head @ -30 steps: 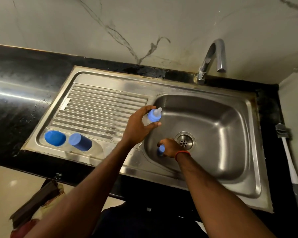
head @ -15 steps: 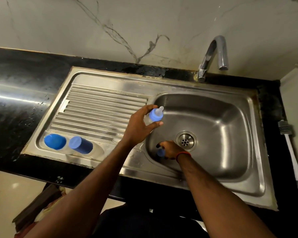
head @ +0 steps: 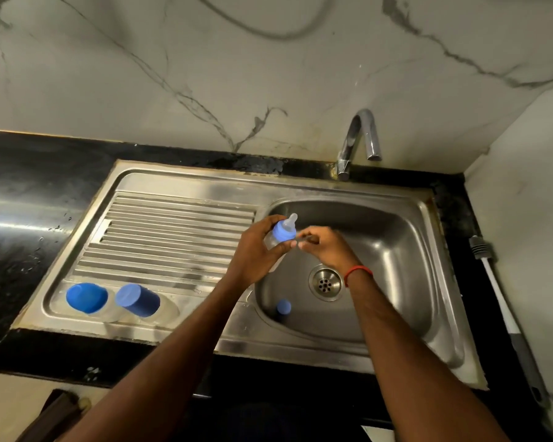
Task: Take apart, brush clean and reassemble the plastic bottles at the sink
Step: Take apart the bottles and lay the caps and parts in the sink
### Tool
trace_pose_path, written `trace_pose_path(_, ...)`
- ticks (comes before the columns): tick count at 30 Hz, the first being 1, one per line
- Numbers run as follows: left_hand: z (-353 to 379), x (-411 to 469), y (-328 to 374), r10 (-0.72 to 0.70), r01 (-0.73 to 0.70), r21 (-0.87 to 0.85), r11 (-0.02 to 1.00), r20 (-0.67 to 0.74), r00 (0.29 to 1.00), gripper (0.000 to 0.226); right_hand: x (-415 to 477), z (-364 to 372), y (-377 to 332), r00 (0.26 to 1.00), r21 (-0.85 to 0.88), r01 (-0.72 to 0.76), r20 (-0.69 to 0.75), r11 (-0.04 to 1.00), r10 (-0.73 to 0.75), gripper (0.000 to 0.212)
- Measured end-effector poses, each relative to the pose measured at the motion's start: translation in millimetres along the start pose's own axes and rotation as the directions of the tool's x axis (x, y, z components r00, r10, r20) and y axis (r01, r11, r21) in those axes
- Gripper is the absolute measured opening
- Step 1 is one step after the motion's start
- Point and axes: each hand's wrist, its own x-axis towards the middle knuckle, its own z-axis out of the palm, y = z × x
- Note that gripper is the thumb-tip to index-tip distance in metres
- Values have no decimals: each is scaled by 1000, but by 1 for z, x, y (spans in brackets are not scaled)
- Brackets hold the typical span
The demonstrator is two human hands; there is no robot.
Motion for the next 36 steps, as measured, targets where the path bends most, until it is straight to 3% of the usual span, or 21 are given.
trace_pose_path(3, 2, 5, 6, -4, 3, 26, 1000, 15, 1000, 53, -4, -26, -33, 994, 216, 19, -109, 976, 4, 11)
trace_pose_path(6, 1, 6, 13, 17, -18, 13, 1000, 53, 998, 52, -15, -38, -63, 991, 293, 12, -134, 956, 29, 37)
trace_pose_path(9, 0, 7, 20, 70, -70, -8, 998, 82, 994, 48, -26, -40, -83, 998, 116, 3, -58, 993, 4, 56)
trace_pose_path(11, 1, 8, 21, 91, -89, -30, 996, 91, 992, 53, -29, -38, -89, 1000, 5, 23, -18, 1000, -23, 51)
trace_pose_path(17, 3, 10, 23, 46, -45, -19, 999, 20, 999, 65, -31, -35, -97, 982, -121, 27, -182, 992, -49, 54)
trace_pose_path(21, 8, 9, 19, 51, -51, -2, 999, 35, 998, 49, -36, -35, -102, 973, -114, 6, -227, 993, -32, 48)
trace_pose_path(24, 6, 6, 26, 88, -87, -22, 996, 35, 995, 34, -41, -34, -110, 988, -152, -23, -153, 988, 0, 47)
trace_pose_path(29, -3, 6, 28, 121, -117, -44, 992, 96, 988, 35, -41, -32, -117, 995, -169, 19, -96, 985, -36, 44)
trace_pose_path(36, -13, 11, 12, 31, -24, -30, 999, 262, 965, 29, -51, -44, -106, 962, -75, 262, 96, 962, -254, 38)
